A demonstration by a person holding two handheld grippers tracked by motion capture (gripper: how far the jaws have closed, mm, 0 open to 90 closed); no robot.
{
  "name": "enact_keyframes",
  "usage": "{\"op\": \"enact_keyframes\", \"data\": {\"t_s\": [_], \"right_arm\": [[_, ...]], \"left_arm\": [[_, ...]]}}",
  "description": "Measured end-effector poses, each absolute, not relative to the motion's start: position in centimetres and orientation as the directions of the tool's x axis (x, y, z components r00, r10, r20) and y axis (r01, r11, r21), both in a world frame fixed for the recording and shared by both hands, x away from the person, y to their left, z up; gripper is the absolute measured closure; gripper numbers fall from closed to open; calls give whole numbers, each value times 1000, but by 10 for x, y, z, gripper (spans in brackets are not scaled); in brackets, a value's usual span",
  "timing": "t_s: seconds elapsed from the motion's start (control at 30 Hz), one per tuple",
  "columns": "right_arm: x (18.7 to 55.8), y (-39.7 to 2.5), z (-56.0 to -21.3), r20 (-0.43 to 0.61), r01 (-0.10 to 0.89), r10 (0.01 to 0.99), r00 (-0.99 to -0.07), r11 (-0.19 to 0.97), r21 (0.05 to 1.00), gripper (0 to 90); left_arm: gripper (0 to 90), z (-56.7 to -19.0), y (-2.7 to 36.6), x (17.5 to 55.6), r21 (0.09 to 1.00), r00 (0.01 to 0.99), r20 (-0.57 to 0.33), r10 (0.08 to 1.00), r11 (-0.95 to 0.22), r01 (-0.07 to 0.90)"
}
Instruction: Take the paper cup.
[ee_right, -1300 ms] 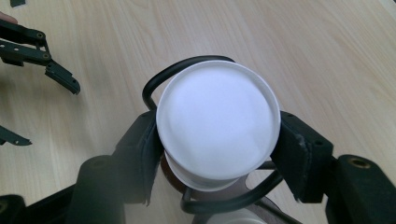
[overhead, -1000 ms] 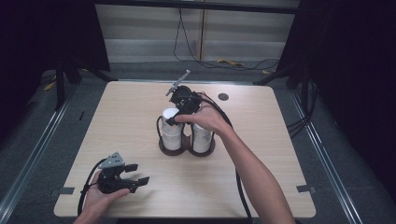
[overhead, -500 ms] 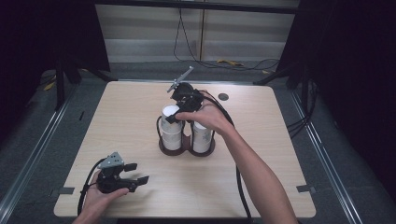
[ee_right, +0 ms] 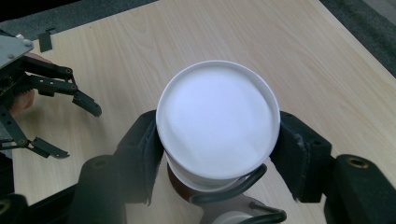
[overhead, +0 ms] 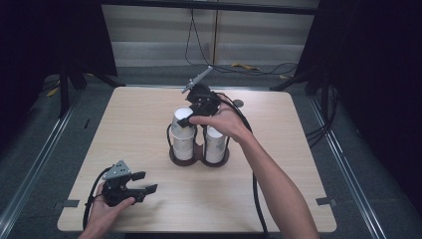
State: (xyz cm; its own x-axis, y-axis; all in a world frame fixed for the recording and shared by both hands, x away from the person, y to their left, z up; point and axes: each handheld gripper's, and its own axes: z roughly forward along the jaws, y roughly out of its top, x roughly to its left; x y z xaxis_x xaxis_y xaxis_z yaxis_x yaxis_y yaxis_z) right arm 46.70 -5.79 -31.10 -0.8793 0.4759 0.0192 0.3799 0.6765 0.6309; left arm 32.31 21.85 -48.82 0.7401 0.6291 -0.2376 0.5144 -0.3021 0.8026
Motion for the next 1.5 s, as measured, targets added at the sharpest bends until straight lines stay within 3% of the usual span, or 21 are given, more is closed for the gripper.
{"op": "enact_keyframes", "data": {"t_s": [0.37, 0.47, 0.6, 0.83, 1.13, 1.4, 1.5], "right_arm": [[460, -64, -301, 21, 357, 463, -886, 652, 669, 380], [458, -66, -299, 18, 350, 460, -887, 649, 676, 380], [453, -69, -297, 14, 344, 459, -888, 644, 683, 379], [443, -73, -295, 17, 329, 447, -895, 633, 701, 379], [432, -84, -298, 28, 331, 445, -895, 620, 712, 380], [419, -93, -301, 49, 334, 439, -897, 602, 725, 380], [414, -97, -306, 57, 335, 435, -899, 596, 730, 380]], "left_arm": [[377, -484, 213, 323, 794, 771, -270, 577, -320, 517], [409, -484, 210, 321, 789, 795, -224, 564, -374, 488], [430, -486, 208, 322, 794, 806, -227, 547, -375, 478], [349, -485, 207, 322, 786, 814, -271, 514, -370, 496], [250, -483, 206, 319, 814, 824, -246, 511, -352, 461], [306, -478, 203, 315, 840, 837, -211, 505, -344, 419], [387, -478, 201, 315, 848, 860, -226, 458, -342, 405]]}}
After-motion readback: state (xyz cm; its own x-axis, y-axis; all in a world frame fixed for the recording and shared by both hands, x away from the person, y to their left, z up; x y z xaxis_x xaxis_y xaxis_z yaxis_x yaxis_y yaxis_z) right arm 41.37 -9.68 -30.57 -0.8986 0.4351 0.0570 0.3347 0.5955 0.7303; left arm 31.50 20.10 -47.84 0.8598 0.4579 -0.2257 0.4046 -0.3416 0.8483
